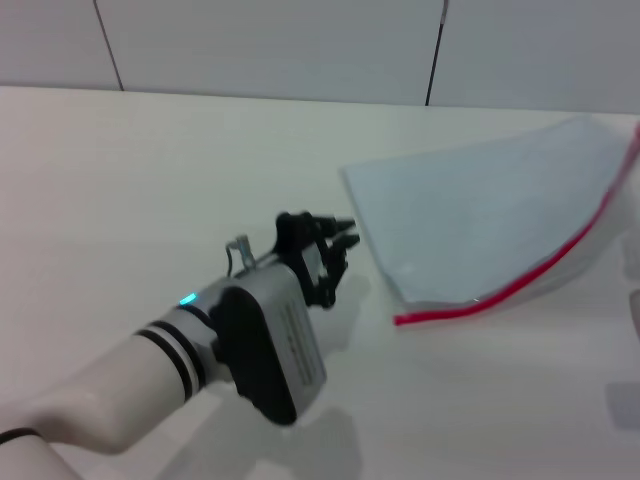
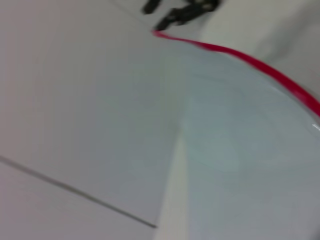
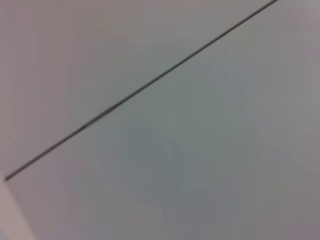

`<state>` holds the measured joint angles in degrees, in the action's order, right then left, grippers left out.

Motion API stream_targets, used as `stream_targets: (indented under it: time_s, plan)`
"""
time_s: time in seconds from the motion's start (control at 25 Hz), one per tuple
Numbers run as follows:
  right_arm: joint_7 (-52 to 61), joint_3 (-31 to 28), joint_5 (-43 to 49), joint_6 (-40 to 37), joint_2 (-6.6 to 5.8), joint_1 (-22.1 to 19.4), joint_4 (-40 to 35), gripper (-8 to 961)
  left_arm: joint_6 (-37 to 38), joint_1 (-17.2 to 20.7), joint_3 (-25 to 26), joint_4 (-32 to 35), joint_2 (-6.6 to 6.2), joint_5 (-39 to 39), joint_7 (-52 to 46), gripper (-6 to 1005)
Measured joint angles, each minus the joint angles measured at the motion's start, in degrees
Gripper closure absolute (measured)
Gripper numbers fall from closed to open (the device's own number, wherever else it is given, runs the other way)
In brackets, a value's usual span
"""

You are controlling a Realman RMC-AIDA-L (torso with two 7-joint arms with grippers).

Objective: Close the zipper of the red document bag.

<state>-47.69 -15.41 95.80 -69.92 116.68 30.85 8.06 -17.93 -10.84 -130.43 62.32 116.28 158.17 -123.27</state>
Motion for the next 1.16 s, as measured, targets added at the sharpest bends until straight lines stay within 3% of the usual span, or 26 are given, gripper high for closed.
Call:
stream_targets:
  time_s: [0.08, 0.2, 0.32, 0.4, 0.6, 0.64, 0.72, 0.96, 1.16]
  plan:
    - [0.6, -0.1, -0.1, -3.0, 0.03, -0.8, 1.3, 824, -6.1, -1.0, 0.0, -2.9, -0.02, -4.7, 0.0, 892]
    - [5.0, -0.1, -1.1, -9.8, 0.04, -1.8, 3.4, 707, -10.8, -1.6, 0.0, -5.3, -0.01, -7.8, -0.2, 825]
    - [8.9, 0.0, -1.4, -11.6, 0.03, -1.8, 3.7, 589, -16.3, -2.5, 0.0, -7.7, 0.01, -11.6, -0.5, 682]
    - [14.2, 0.1, -1.5, -12.5, 0.03, -1.6, 3.9, 350, -24.7, -4.0, -0.9, -10.7, 0.01, -18.0, -2.5, 586]
    - [31.3, 1.6, -0.4, -14.0, -0.20, -1.2, 3.3, 227, -37.3, -6.3, -1.9, -16.7, 0.00, -23.6, -10.7, 382]
    - [33.3, 2.0, -0.2, -14.2, -0.25, -1.0, 3.2, 202, -39.5, -6.6, -2.0, -17.9, 0.00, -24.5, -12.9, 381]
    - [36.7, 2.9, -0.1, -14.6, -0.30, -0.8, 2.9, 202, -44.1, -7.2, -2.1, -20.7, -0.01, -26.1, -20.4, 380]
    - [48.3, 5.3, 0.0, -15.9, -0.39, -0.6, 0.8, 202, -50.1, -8.2, -2.1, -25.7, -0.04, -27.0, -30.5, 376]
    - [50.9, 9.6, 0.2, -20.8, -0.40, -1.3, -0.6, 202, -51.6, -8.6, -2.3, -28.1, -0.07, -26.9, -36.2, 375]
